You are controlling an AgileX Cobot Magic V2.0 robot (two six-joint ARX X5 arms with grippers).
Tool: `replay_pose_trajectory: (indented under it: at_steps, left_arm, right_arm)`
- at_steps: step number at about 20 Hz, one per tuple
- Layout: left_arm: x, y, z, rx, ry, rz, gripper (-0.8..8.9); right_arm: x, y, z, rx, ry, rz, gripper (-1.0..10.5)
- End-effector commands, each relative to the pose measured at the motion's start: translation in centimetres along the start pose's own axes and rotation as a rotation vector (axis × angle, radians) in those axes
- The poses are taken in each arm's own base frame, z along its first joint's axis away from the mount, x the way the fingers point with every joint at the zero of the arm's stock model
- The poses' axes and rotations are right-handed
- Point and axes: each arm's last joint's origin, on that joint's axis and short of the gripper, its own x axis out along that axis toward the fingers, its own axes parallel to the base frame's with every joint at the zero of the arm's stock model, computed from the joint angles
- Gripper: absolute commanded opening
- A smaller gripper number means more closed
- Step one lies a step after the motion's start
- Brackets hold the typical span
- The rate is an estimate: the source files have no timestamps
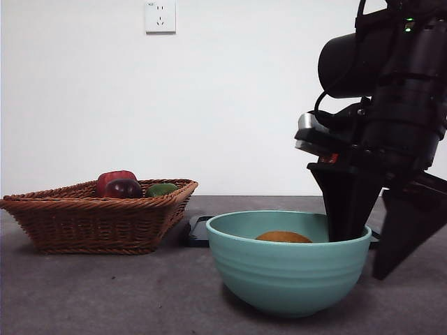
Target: Pick up the wifruite, put it on the bowl, pick up the plate, put it on desk
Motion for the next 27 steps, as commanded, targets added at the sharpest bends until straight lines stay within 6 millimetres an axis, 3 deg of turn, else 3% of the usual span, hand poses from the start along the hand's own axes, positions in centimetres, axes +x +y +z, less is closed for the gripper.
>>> replay_pose_trajectory:
  at_steps: [1, 5, 9, 14, 17, 21, 27]
  left_arm:
    - [-0.3, 0.0, 0.3, 0.009, -0.023, -0.008, 6.25]
    - [-0.3, 0.0, 0.3, 0.008, -0.022, -0.008, 6.25]
    - [-0.3, 0.0, 0.3, 0.009, -0.022, -0.008, 6.25]
    - [-0.3, 0.0, 0.3, 0.009, -0.022, -0.008, 6.25]
    - [-0.3, 0.0, 0.3, 0.009, -0.022, -0.008, 6.25]
    - [-0.3, 0.0, 0.3, 0.008, -0.022, -0.008, 6.25]
    - [-0.3, 0.0, 0.3, 0.008, -0.022, -0.008, 6.25]
  right_arm:
    - [0.2, 0.6, 0.4, -0.002, -0.005, 0.012, 0.9]
    - [0.0, 1.0, 0.5, -0.006, -0.011, 0.015, 0.1]
    - [-1.8, 1.8, 1.5, -0.002, -0.035, -0.032, 0.1]
    - [-5.8, 3.1, 4.4, -0.022, -0.114, -0.08, 0.1]
    - [-7.0, 3.2, 6.8, -0.025, -0.118, -0.105, 0.1]
    - [-6.7, 2.6, 10.9, -0.025, -0.113, -0.117, 0.1]
    - [-3.6, -0.4, 16.5, 0.027, -0.081, -0.132, 0.1]
